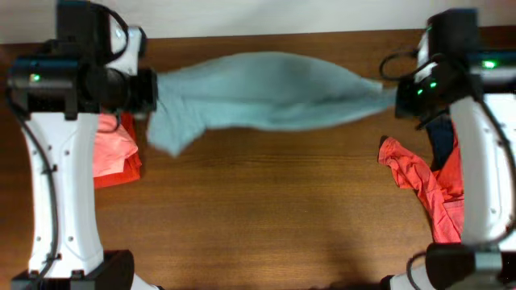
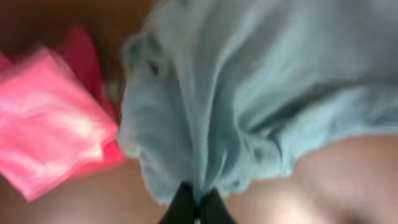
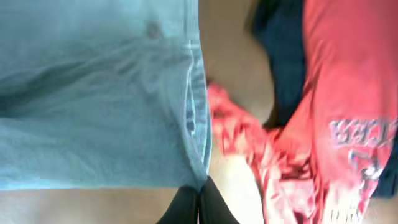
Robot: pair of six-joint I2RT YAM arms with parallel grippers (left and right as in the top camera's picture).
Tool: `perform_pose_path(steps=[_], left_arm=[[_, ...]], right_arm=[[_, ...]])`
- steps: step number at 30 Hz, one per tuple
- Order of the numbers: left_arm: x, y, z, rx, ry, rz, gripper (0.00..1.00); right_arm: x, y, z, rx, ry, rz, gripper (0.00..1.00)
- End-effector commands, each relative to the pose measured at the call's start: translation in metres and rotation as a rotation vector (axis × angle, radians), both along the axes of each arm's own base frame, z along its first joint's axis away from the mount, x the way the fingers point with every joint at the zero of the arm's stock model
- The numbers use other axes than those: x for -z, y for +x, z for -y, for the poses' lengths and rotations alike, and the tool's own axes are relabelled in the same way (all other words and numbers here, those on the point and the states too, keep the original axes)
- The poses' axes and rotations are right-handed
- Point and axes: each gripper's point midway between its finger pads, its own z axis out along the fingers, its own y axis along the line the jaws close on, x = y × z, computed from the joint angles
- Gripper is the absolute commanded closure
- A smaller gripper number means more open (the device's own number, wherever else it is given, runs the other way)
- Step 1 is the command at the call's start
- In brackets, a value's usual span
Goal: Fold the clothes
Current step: 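Lift the shirt with both grippers and stretch it apart sideways, then lay the stretched shirt flat on the table with both grippers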
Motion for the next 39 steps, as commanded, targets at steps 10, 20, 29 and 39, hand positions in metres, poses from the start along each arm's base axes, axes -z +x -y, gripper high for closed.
perform_pose_path(steps=[10,20,29,39], left_arm=[[0.192,-0.071,0.016,0.060,0.008,-0.673,0.86],[0.235,-0.146,0.012,0.051,0.008,-0.963,0.86],[0.247,-0.161,0.014,-0.090,0.051,-0.935,0.64],[0.278,-0.162,-0.017,-0.335,0.208,-0.823,0.43]], right_arm=[[0.138,-0.067,0.005,0.029,-0.014,-0.404,0.96],[0.147,-0.075,0.018,0.085,-0.088,-0.424,0.96],[0.147,-0.072,0.018,0.085,-0.083,-0.412,0.95],[0.148,-0.071,0.016,0.085,-0.076,-0.405,0.83]])
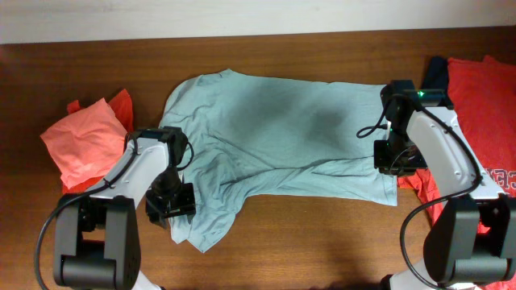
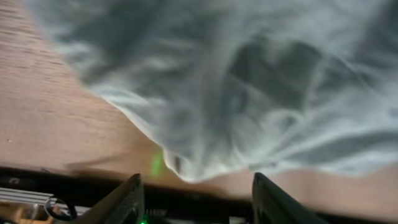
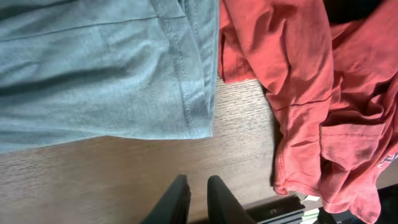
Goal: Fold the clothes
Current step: 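Lay the stretched shirt flat on the table with both grippers, then grasp the shirt's left and right edges with both grippers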
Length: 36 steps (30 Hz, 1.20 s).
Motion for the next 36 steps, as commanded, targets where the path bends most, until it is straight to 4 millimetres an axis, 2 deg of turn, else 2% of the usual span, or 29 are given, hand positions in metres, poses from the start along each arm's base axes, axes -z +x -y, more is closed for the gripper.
perform_pose_path(steps=[1,7,8,10,11,13,17,18,19,21,23,27,28,29,30,36], left_arm=[[0.005,-0.004,-0.004,-0.065,0.044,0.024,0.39],[0.031,-0.008,0.016,-0.089,-0.086,0.056,0.36],[0.033,-0.004,0.017,-0.084,-0.090,0.071,0.49],[0.033,-0.002,0.017,-0.073,-0.096,0.082,0.92],[0.034,-0.001,0.017,-0.073,-0.096,0.086,1.00],[0.032,0.002,0.018,-0.066,-0.101,0.097,1.00],[0.014,0.016,0.019,-0.045,-0.114,0.165,1.00],[-0.006,0.025,0.017,-0.032,-0.103,0.216,1.00],[-0.015,0.028,0.014,-0.026,-0.089,0.235,1.00],[-0.031,0.031,0.008,-0.015,-0.059,0.274,1.00],[-0.038,0.033,0.008,-0.014,-0.061,0.308,1.00],[-0.040,0.034,0.005,-0.011,-0.049,0.326,0.99],[-0.040,0.035,0.005,-0.010,-0.049,0.327,0.99],[-0.040,0.035,0.006,-0.011,-0.050,0.329,0.99],[-0.040,0.036,0.006,-0.011,-0.049,0.331,0.99],[-0.040,0.038,-0.002,0.000,-0.007,0.342,0.99]], right_arm=[[-0.003,0.000,0.005,0.019,-0.017,0.016,0.84],[-0.002,0.001,0.002,0.022,0.002,0.020,0.84],[-0.002,0.001,0.002,0.021,0.001,0.020,0.84],[-0.002,0.001,0.002,0.021,0.001,0.020,0.83],[-0.002,0.001,0.002,0.021,0.001,0.020,0.84],[-0.002,0.001,0.002,0.021,0.001,0.020,0.84],[-0.002,0.001,0.002,0.021,0.001,0.021,0.84],[-0.002,0.001,0.002,0.021,0.001,0.021,0.84],[-0.002,0.001,0.002,0.021,0.001,0.021,0.83],[-0.002,0.001,0.001,0.022,0.005,0.020,0.84],[-0.002,0.001,-0.001,0.023,0.018,0.020,0.83],[0.000,0.000,-0.005,0.026,0.039,0.018,0.72],[0.001,0.000,-0.005,0.026,0.038,0.016,0.67],[0.003,-0.002,-0.005,0.027,0.038,0.010,0.57],[0.006,-0.004,-0.005,0.027,0.039,0.003,0.53],[0.029,-0.009,-0.006,0.062,0.043,0.008,0.53]])
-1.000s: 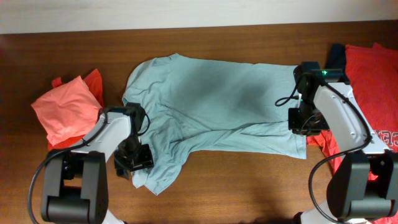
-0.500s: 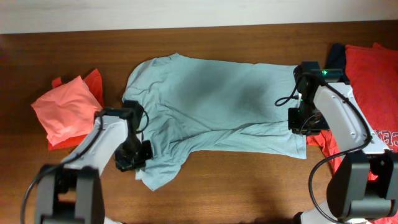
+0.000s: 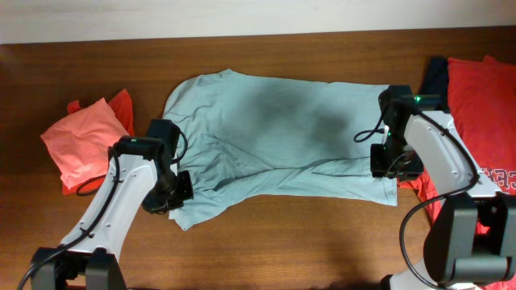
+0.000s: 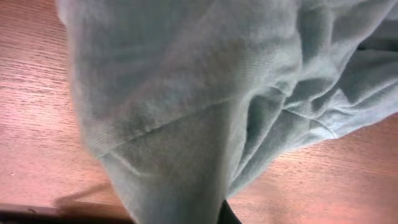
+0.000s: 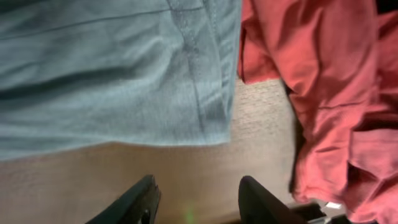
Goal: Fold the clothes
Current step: 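Grasp the shirt's left and right edges with both grippers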
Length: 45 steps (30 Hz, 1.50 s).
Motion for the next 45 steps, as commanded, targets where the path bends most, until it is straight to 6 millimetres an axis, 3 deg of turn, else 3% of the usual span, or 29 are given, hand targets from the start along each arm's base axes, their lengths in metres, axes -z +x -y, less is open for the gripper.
perform_pose_path(steps=[1,7,13,16,23,34,45], left_arm=[[-0.004,0.005,-0.009,0.019,0.048,0.029,0.99],[-0.004,0.006,-0.009,0.019,0.050,0.030,0.99],[-0.004,0.005,-0.009,0.019,0.050,0.030,0.99],[-0.004,0.005,-0.009,0.019,0.050,0.030,0.99],[-0.004,0.005,-0.009,0.019,0.050,0.030,0.99],[-0.004,0.005,-0.009,0.019,0.050,0.028,0.99],[-0.004,0.004,-0.009,0.019,0.050,0.026,0.99]], right_arm=[[0.010,-0.001,-0.001,0.038,0.015,0.024,0.53],[0.013,0.045,-0.014,0.039,0.097,0.209,0.53],[0.018,0.069,-0.012,0.035,0.092,0.289,0.52],[0.031,0.079,-0.010,0.020,0.079,0.295,0.52],[0.058,0.081,0.010,0.015,-0.035,0.243,0.51],[0.058,0.086,0.022,0.003,-0.103,0.256,0.45],[0.063,0.083,0.011,-0.015,-0.039,0.236,0.50]])
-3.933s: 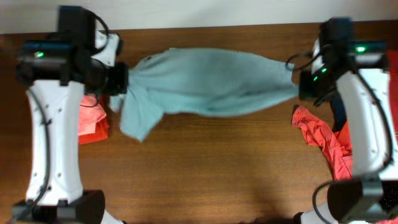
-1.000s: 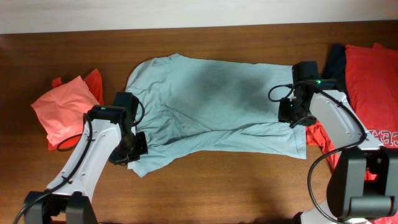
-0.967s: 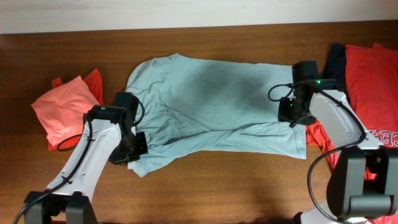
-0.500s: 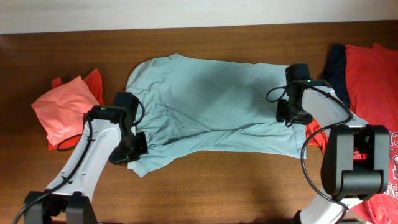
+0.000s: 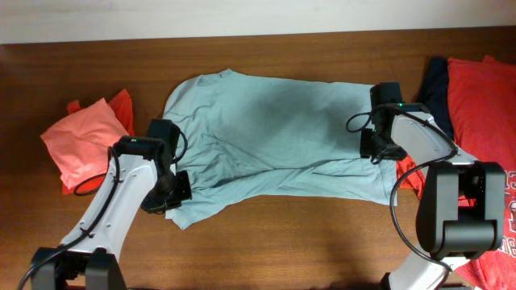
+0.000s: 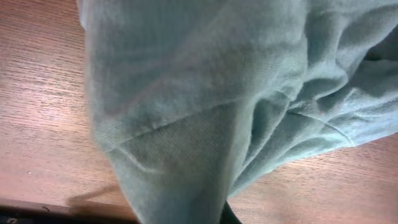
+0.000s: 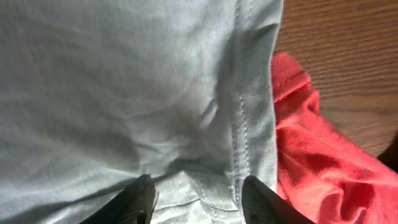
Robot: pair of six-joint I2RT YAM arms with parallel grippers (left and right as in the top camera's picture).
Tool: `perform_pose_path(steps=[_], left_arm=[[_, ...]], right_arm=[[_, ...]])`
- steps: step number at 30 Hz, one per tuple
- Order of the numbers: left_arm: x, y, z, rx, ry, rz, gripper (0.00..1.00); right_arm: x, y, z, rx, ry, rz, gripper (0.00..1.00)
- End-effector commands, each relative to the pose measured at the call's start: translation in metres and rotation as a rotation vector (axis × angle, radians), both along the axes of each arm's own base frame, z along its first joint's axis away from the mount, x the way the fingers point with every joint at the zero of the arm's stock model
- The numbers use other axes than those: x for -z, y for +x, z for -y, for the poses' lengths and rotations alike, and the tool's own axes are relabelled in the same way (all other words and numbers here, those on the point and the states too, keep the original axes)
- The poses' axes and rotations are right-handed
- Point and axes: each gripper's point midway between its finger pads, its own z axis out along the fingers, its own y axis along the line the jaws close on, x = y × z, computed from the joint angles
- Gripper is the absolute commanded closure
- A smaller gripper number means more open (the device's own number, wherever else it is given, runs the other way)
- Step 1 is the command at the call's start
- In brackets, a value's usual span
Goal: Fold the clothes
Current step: 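Grasp the shirt's left and right edges with both grippers, then lift the shirt with both grippers and swing it forward to flatten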
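Note:
The light blue T-shirt [image 5: 274,129] lies spread on the wooden table [image 5: 306,250], with a loose flap at its lower left. My left gripper [image 5: 165,200] is shut on that flap. In the left wrist view the bunched blue cloth [image 6: 199,93] fills the frame and hides all of the jaws but one dark tip. My right gripper [image 5: 376,147] stands on the shirt's right hem. It is open [image 7: 198,202], with its fingers [image 7: 140,199] pressed on the cloth [image 7: 124,81] and a ridge of fabric between them.
A folded orange-pink garment [image 5: 85,141] lies at the left, next to my left arm. A red shirt [image 5: 476,97] and a navy garment [image 5: 435,76] lie at the right. Red cloth [image 7: 311,168] touches the blue hem by my right gripper.
My right gripper was open over bare wood just off the shirt's lower right corner. It now sits further back on the right hem, still open. My left gripper has stayed shut on the flap.
Both grippers first held the shirt stretched in the air at the back of the table. Then it lay flat, with the left gripper open at the lower left flap and the right gripper off the hem. Then the left shut on the flap, and now the right rests open on the hem.

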Motion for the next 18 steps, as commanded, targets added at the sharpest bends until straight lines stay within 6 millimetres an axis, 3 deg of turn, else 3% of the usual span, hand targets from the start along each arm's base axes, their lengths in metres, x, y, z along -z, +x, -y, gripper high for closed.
perform_pose_path(steps=[1,7,13,14,18], left_arm=[[-0.005,0.004,-0.002,0.015,0.010,0.020,0.99],[-0.005,0.004,-0.002,0.015,0.009,0.021,0.99],[-0.005,0.004,-0.002,0.015,0.009,0.021,0.99],[-0.005,0.004,-0.002,0.015,0.010,0.020,0.99],[-0.005,0.004,-0.002,0.015,0.008,0.023,0.99]], right_arm=[[0.008,-0.005,0.001,0.006,0.009,-0.030,0.50],[0.020,-0.012,0.001,0.006,0.011,-0.067,0.50],[0.020,-0.012,0.001,0.006,0.011,-0.067,0.82],[0.020,-0.012,0.001,0.006,0.011,-0.069,0.96],[0.018,-0.016,0.001,0.014,0.012,-0.081,0.96]])
